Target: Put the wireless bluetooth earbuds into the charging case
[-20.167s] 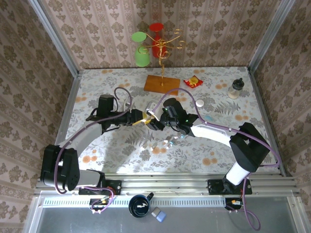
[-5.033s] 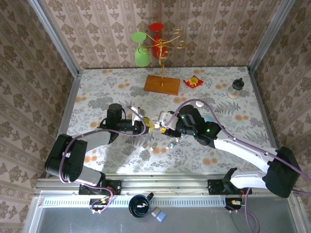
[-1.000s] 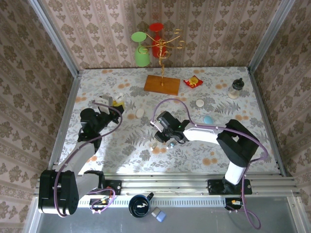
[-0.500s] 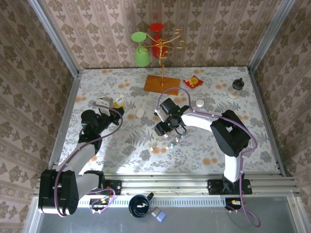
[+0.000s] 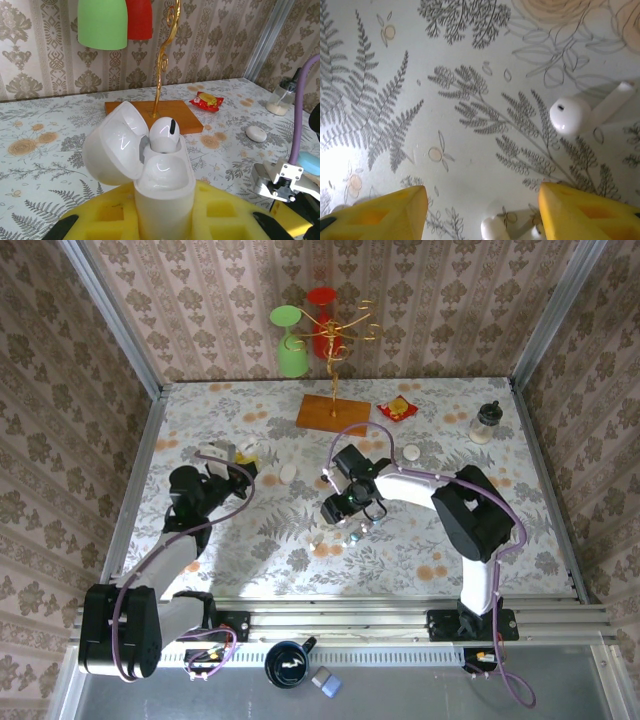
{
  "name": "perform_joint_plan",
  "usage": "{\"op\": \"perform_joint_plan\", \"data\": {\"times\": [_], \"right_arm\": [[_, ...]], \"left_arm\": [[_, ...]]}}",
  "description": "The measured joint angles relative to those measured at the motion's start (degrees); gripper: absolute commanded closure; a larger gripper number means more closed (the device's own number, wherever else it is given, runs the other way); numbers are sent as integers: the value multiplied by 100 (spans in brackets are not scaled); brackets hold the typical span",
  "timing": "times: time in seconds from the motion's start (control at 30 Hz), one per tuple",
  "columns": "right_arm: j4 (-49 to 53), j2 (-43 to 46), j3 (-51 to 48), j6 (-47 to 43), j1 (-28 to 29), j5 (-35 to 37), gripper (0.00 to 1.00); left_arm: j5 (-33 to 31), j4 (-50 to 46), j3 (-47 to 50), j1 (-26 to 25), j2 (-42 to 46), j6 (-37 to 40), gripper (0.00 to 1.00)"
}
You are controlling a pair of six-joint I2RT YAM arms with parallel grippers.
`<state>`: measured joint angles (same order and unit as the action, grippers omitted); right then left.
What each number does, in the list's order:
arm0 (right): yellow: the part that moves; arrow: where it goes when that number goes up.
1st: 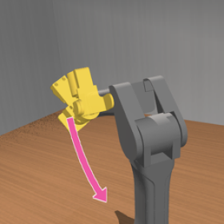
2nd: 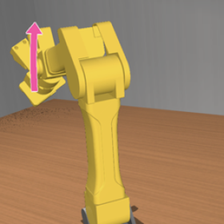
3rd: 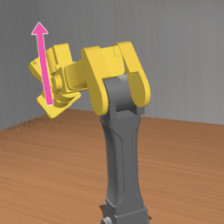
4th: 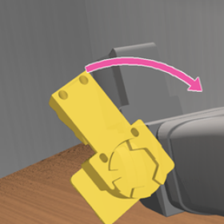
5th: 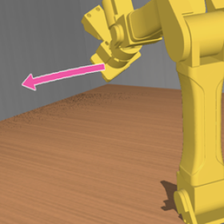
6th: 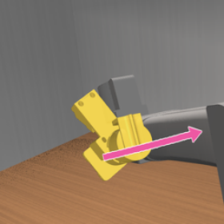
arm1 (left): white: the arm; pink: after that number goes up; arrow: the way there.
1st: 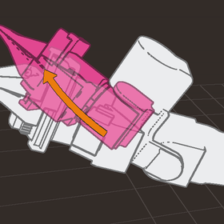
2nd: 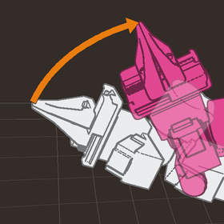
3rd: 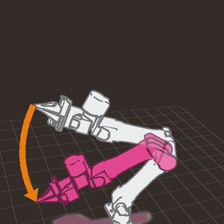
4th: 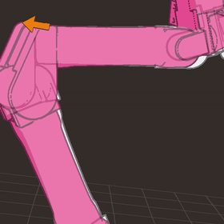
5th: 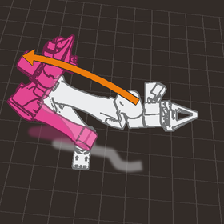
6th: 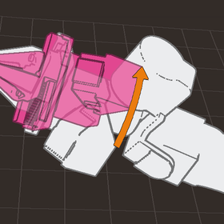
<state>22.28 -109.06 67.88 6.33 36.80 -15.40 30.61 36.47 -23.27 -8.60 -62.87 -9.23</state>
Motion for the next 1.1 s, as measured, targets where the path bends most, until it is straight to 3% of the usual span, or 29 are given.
{"op": "perform_joint_plan", "data": {"times": [0.4, 0.73, 1.1], "right_arm": [[-142, 518, -723, 236, -24, -409, 38], [-87, 597, -885, 439, -9, -1362, 36], [-212, 1034, -822, 275, -280, -1342, 43]], "left_arm": [[-26, 48, 0, 0, -225, 0, 100], [-20, 129, -2, -11, -304, 0, 100], [111, 157, -11, -39, -317, 44, 100]]}}
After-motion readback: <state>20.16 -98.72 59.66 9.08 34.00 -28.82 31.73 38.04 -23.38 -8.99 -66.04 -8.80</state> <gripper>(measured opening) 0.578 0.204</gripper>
